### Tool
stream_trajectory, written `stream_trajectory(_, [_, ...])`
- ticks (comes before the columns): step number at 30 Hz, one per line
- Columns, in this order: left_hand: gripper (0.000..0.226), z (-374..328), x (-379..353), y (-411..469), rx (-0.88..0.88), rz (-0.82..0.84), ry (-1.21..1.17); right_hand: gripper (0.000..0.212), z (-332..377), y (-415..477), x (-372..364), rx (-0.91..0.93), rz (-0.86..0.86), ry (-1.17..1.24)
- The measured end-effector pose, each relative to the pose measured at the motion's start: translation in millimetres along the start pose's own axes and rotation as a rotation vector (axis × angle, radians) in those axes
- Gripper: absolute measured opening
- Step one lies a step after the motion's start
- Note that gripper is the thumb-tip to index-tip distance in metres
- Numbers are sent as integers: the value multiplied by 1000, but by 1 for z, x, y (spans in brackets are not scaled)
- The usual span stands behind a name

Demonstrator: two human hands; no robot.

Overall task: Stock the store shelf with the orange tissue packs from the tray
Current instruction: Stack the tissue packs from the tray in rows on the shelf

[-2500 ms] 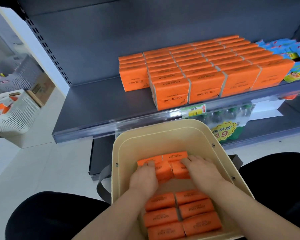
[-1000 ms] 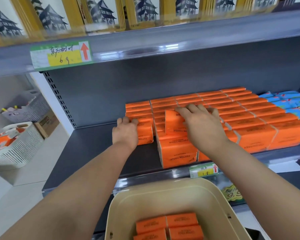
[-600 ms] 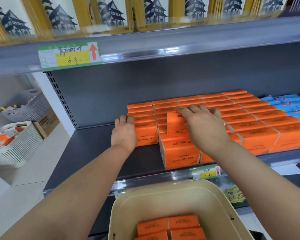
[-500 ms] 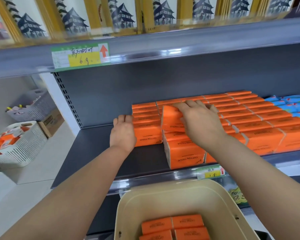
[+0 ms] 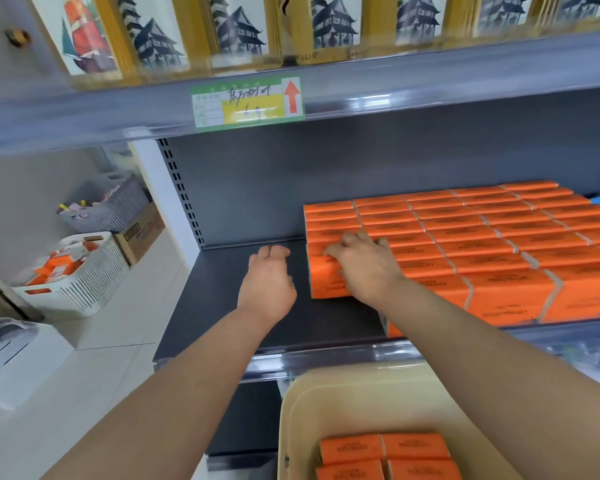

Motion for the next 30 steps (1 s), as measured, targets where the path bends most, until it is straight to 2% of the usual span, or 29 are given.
stream_trajectory(3, [50, -7, -10, -5, -12, 81, -15, 56, -5, -5, -11, -18, 28, -6])
stream_trajectory(7, [58, -18, -22, -6, -3, 131, -47, 56, -14, -9, 0, -43, -29, 45])
stream_trajectory(10, [74, -25, -30, -3, 13, 150, -59, 51, -27, -21, 10, -106, -85, 36])
stream_trajectory(13, [88, -30, -36, 0, 47, 145, -52, 48, -40, -32, 7, -193, -50, 16])
stream_trajectory(15, [83, -33, -40, 2, 65, 136, -38, 50, -46, -37, 2, -234, 9, 19])
stream_trajectory(17, [69, -36, -43, 3, 73, 125, -17, 52, -49, -41, -3, -244, 56, 31])
stream_trajectory(20, [58, -39, -45, 3, 83, 100, 8, 53, -50, -43, -6, -236, 47, 25])
stream_trajectory(30, [60, -44, -34, -3, 85, 93, 18, 54, -48, -48, -1, -209, 10, 56])
Point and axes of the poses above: each hand's wrist, its own y-axis towards the middle knuckle, its own x-axis out of the back of the hand, z = x × y, the point moved 4 cm from there along y, towards the middle knuckle, and after that the axes turned 12 degrees about -z, right-handed, at the moved point
